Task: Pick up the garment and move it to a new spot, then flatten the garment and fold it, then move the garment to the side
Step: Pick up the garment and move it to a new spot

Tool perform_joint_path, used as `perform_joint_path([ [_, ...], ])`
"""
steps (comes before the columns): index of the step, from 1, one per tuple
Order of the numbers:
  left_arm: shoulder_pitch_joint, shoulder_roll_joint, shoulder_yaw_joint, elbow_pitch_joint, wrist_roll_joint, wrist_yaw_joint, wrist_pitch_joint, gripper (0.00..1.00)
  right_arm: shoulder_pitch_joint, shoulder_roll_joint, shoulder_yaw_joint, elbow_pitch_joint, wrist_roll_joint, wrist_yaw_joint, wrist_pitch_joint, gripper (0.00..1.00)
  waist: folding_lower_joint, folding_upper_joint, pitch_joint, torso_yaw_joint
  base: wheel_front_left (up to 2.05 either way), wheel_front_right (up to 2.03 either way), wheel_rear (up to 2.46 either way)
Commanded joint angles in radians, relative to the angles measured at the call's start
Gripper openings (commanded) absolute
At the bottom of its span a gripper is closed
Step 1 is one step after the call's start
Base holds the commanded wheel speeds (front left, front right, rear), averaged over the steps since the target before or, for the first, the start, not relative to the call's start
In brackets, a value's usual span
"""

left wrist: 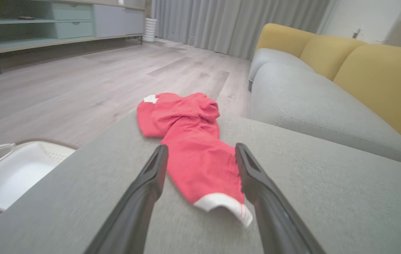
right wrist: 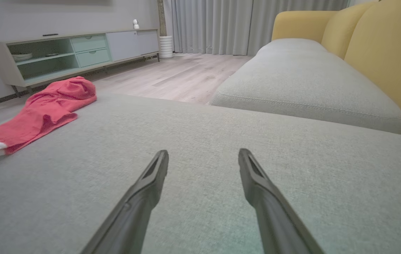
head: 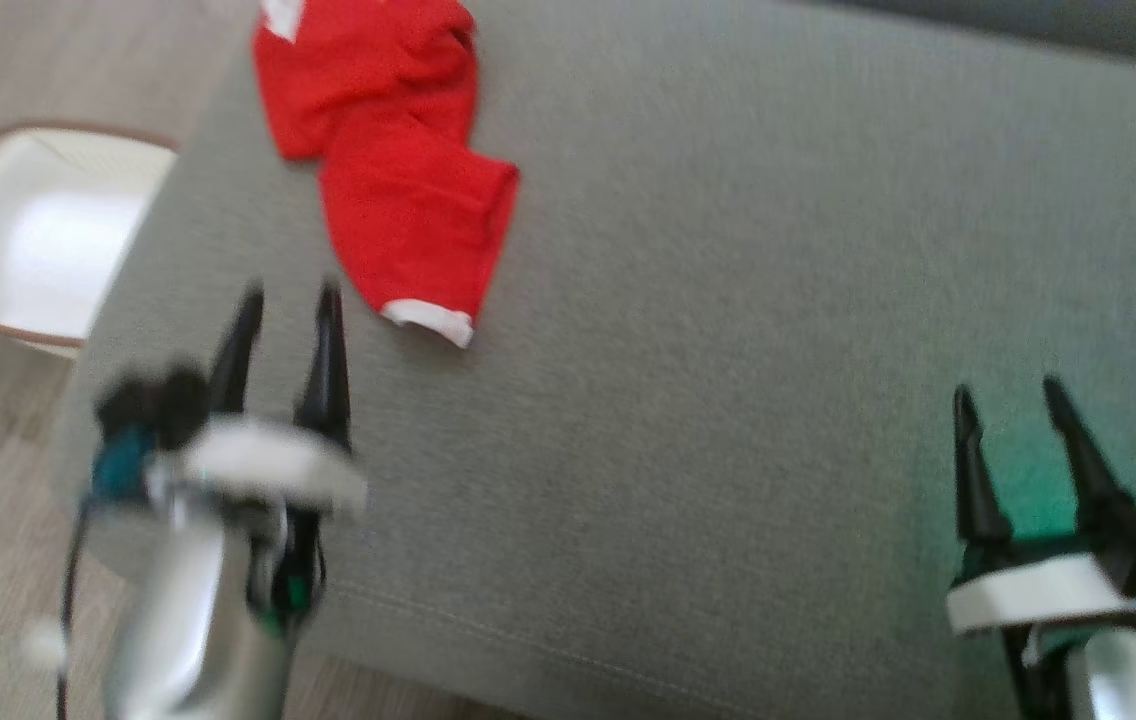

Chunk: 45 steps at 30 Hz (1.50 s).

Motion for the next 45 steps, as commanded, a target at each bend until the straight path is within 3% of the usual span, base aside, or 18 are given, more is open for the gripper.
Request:
perform_joint_path([
  [1,-0.072,0.011,0.038,-0.014,-0.006,-0.005,0.007,1.00,-0.030,-0.027,0.021,-0.037,-0.006,-0.001,-0.011,1.00,-0.0002,0.0000,0.105,-0.056,0.00,0.00,0.00],
  [8,-0.396,0.032,0.063,0.246,-0.059,0.001,0.181,1.00,-0.107,-0.092,0.035,-0.066,-0.003,-0.001,-0.010,1.00,-0.0002,0.0000,0.244,-0.109,0.00,0.00,0.00],
  [15,-0.573,0.047,0.049,0.550,-0.048,0.025,0.253,1.00,-0.133,-0.113,0.063,-0.072,0.007,-0.001,-0.002,1.00,-0.0002,0.0000,0.266,-0.151,0.00,0.00,0.00],
  [16,-0.584,0.048,0.048,0.580,-0.049,0.023,0.253,0.09,-0.133,-0.112,0.064,-0.070,0.008,-0.001,-0.001,1.00,-0.0002,0.0000,0.261,-0.154,0.00,0.00,0.00],
  [17,-0.593,0.049,0.046,0.604,-0.051,0.017,0.251,0.00,-0.133,-0.109,0.064,-0.068,0.008,-0.001,0.000,1.00,-0.0002,0.0000,0.253,-0.158,0.00,0.00,0.00],
  [24,-0.620,0.058,0.027,0.671,-0.050,-0.019,0.190,0.00,-0.117,-0.067,0.057,-0.027,0.020,-0.001,-0.005,1.00,-0.0002,0.0000,0.151,-0.170,0.00,0.00,0.00],
  [31,-0.587,0.035,-0.018,0.569,-0.072,-0.064,0.169,0.00,-0.082,-0.018,0.057,0.025,0.035,-0.001,-0.010,1.00,-0.0002,0.0000,0.022,-0.191,0.00,0.00,0.00],
  [36,-0.486,0.016,-0.110,0.324,-0.129,-0.080,0.254,0.00,-0.046,0.003,0.062,0.036,0.052,-0.001,-0.010,1.00,-0.0002,0.0000,-0.065,-0.235,0.00,0.00,0.00],
  [45,-0.216,0.006,-0.269,-0.373,-0.375,-0.071,0.574,0.00,-0.014,0.007,0.077,0.036,0.121,-0.001,-0.011,1.00,-0.0002,0.0000,-0.120,-0.360,0.00,0.00,0.00],
])
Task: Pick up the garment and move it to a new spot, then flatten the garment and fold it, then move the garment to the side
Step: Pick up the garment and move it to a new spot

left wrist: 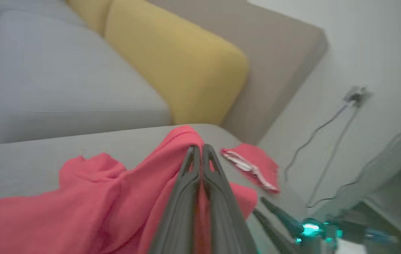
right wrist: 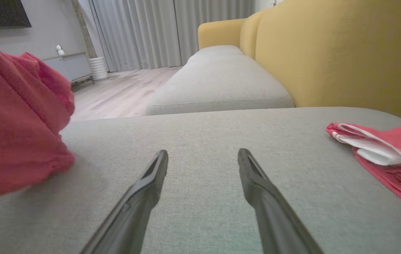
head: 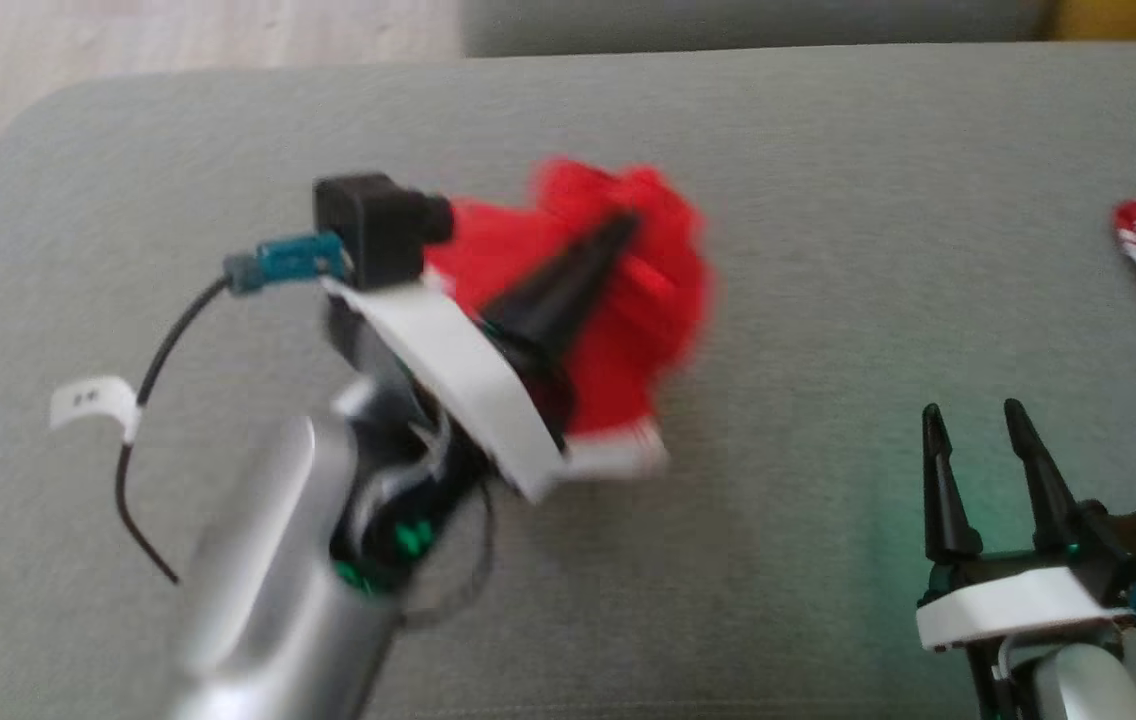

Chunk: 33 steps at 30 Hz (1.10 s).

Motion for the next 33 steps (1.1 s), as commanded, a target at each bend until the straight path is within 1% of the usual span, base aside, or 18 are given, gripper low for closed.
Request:
perform_joint_path([
  [1,-0.020,0.012,0.017,-0.094,-0.039,0.010,0.026,0.00,-0.014,-0.004,0.026,-0.032,0.009,-0.001,-0.011,1.00,0.0001,0.0000,-0.014,-0.056,0.00,0.00,0.00],
  [3,0.013,0.009,-0.019,-0.213,-0.131,0.042,0.070,0.00,-0.019,-0.004,0.030,-0.033,0.019,-0.001,-0.011,1.00,0.0001,0.0000,-0.008,-0.091,0.00,0.00,0.00],
  [6,0.021,0.008,-0.060,-0.330,-0.258,0.114,0.084,0.00,-0.027,-0.004,0.034,-0.029,0.033,-0.001,-0.011,1.00,0.0001,0.0000,0.002,-0.142,0.00,0.00,0.00],
  [8,0.001,0.008,-0.065,-0.356,-0.304,0.164,0.072,0.00,-0.032,-0.004,0.037,-0.025,0.042,-0.001,-0.011,1.00,0.0001,0.0000,0.009,-0.174,0.00,0.00,0.00],
  [11,-0.032,0.008,-0.045,-0.327,-0.349,0.224,0.039,0.00,-0.037,-0.004,0.040,-0.019,0.059,-0.001,-0.011,1.00,0.0001,0.0000,0.022,-0.214,0.00,0.00,0.00],
  [14,-0.059,0.010,-0.002,-0.225,-0.349,0.251,0.009,0.00,-0.041,-0.004,0.044,-0.013,0.071,-0.001,-0.011,1.00,0.0001,0.0000,0.035,-0.245,0.00,0.00,0.00],
  [15,-0.072,0.030,0.035,-0.125,-0.331,0.257,-0.015,0.00,-0.043,-0.004,0.045,-0.009,0.076,-0.001,-0.011,1.00,0.0001,0.0000,0.043,-0.259,0.00,0.00,0.00],
  [17,-0.089,0.070,0.057,-0.007,-0.290,0.254,-0.039,0.00,-0.046,-0.004,0.046,-0.006,0.079,-0.001,-0.011,1.00,0.0001,0.0000,0.048,-0.267,0.00,0.00,0.00],
  [19,-0.112,0.114,0.078,0.123,-0.228,0.254,-0.093,0.00,-0.049,-0.004,0.046,-0.004,0.080,-0.001,-0.011,1.00,0.0001,0.0000,0.054,-0.272,0.00,0.00,0.00],
  [22,-0.150,0.164,0.097,0.313,-0.149,0.255,-0.181,0.00,-0.056,-0.004,0.045,-0.002,0.080,-0.001,-0.011,1.00,0.0001,0.0000,0.061,-0.274,0.00,0.00,0.00],
  [24,-0.173,0.171,0.112,0.425,-0.125,0.253,-0.242,0.00,-0.059,-0.004,0.039,-0.002,0.078,-0.001,-0.011,1.00,0.0001,0.0000,0.066,-0.268,0.00,0.00,0.00],
  [25,-0.185,0.173,0.111,0.475,-0.113,0.245,-0.269,0.02,-0.060,-0.004,0.037,-0.002,0.073,-0.001,-0.011,1.00,0.0001,0.0000,0.068,-0.264,0.00,0.00,0.00],
  [26,-0.185,0.173,0.111,0.475,-0.113,0.245,-0.269,0.02,-0.060,-0.004,0.037,-0.002,0.073,-0.001,-0.011,1.00,0.0001,0.0000,0.068,-0.264,0.00,0.00,0.00],
  [27,-0.195,0.174,0.104,0.519,-0.099,0.234,-0.291,0.30,-0.061,-0.004,0.036,-0.002,0.069,-0.001,-0.011,1.00,0.0001,0.0000,0.069,-0.260,0.00,0.00,0.00],
  [28,-0.203,0.175,0.096,0.563,-0.087,0.224,-0.309,1.00,-0.062,-0.004,0.035,-0.001,0.064,-0.001,-0.011,1.00,0.0001,0.0000,0.070,-0.256,0.00,0.00,0.00],
  [30,-0.224,0.170,0.085,0.666,-0.064,0.204,-0.367,1.00,-0.061,-0.004,0.026,0.001,0.055,-0.001,-0.011,1.00,0.0001,0.0000,0.064,-0.240,0.00,0.00,0.00],
  [33,-0.228,0.177,0.057,0.724,-0.014,0.204,-0.433,1.00,-0.057,-0.004,0.020,0.001,0.046,-0.001,-0.011,1.00,0.0001,0.0000,0.051,-0.222,0.00,0.00,0.00],
])
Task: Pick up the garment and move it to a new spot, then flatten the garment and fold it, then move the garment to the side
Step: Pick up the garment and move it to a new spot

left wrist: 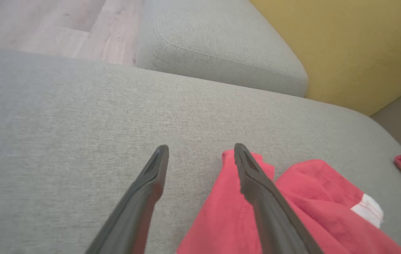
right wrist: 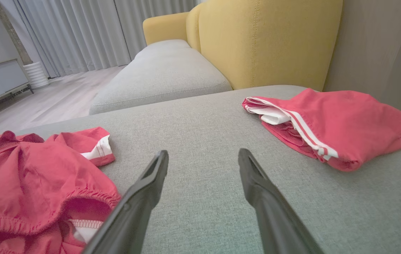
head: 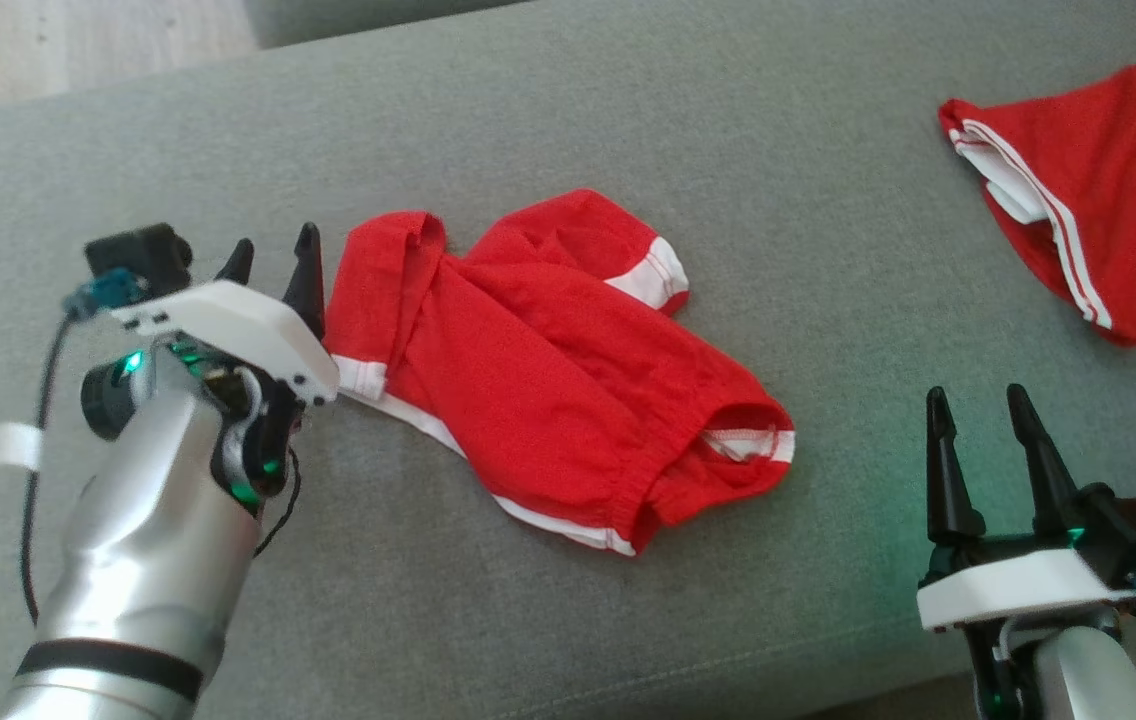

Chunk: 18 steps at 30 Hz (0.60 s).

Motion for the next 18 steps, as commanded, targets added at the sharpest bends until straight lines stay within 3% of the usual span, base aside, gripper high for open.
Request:
perform_joint_path([
  [1,-0.049,0.038,0.015,-0.021,0.035,0.007,-0.037,1.00,-0.020,-0.005,0.016,-0.027,-0.009,-0.001,-0.011,1.00,0.0000,0.0000,-0.013,0.014,0.00,0.00,0.00],
  [7,0.038,0.035,0.016,-0.079,0.076,0.064,-0.157,1.00,0.009,-0.005,-0.006,-0.036,-0.029,-0.001,-0.011,1.00,0.0000,0.0000,-0.055,0.057,0.00,0.00,0.00],
  [13,0.219,0.011,0.026,-0.278,0.130,0.117,-0.191,1.00,0.044,-0.005,-0.026,-0.059,-0.047,-0.001,-0.011,1.00,0.0000,0.0000,-0.096,0.105,0.00,0.00,0.00],
  [18,0.396,-0.022,0.040,-0.467,0.249,0.173,-0.193,1.00,0.075,-0.005,-0.049,-0.072,-0.062,-0.001,-0.011,1.00,0.0000,0.0000,-0.131,0.142,0.00,0.00,0.00],
])
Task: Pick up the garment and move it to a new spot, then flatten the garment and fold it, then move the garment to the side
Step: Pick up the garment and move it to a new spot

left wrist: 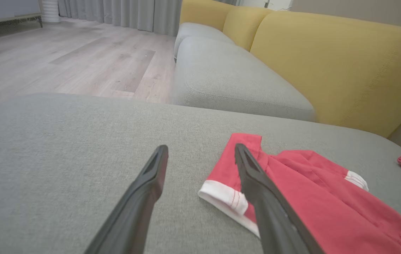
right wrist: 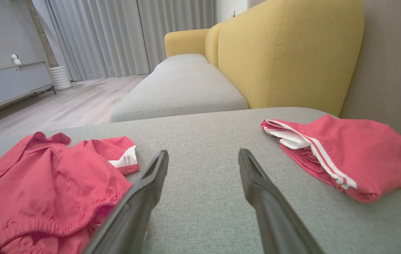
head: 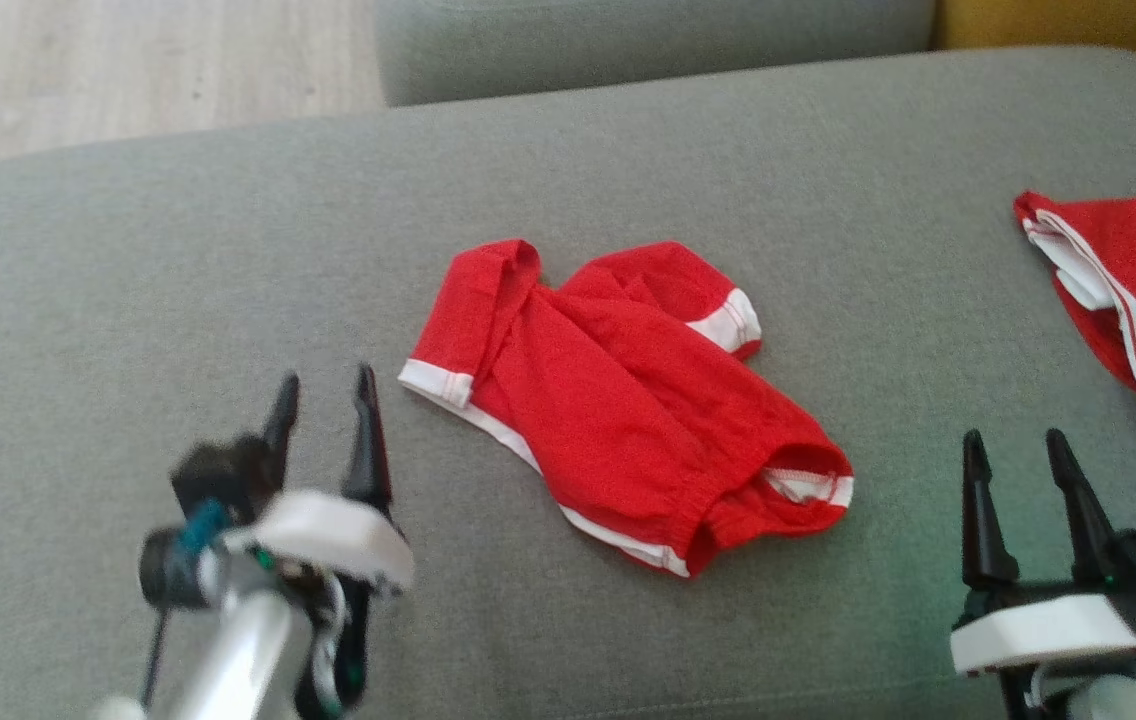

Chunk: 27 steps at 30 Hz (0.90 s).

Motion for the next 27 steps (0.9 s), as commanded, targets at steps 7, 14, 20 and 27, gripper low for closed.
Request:
perform_joint_path([
  [7,0.169,-0.015,0.057,-0.132,0.155,0.022,-0.012,1.00,0.043,-0.005,-0.019,-0.039,-0.020,-0.001,-0.011,1.00,0.0000,-0.0001,-0.072,0.061,0.00,0.00,0.00],
  [14,0.303,-0.024,0.142,-0.165,0.210,-0.013,-0.012,1.00,0.074,-0.005,-0.030,-0.033,-0.032,-0.001,-0.011,1.00,0.0000,-0.0001,-0.098,0.101,0.00,0.00,0.00],
  [20,0.356,-0.041,0.205,-0.174,0.238,-0.061,-0.012,1.00,0.081,-0.005,-0.028,-0.026,-0.036,-0.001,-0.011,1.00,0.0000,-0.0001,-0.103,0.130,0.00,0.00,0.00],
  [27,0.360,-0.075,0.254,-0.164,0.274,-0.110,-0.012,1.00,0.079,-0.005,-0.021,-0.021,-0.039,-0.001,-0.011,1.00,0.0000,-0.0001,-0.102,0.143,0.00,0.00,0.00],
])
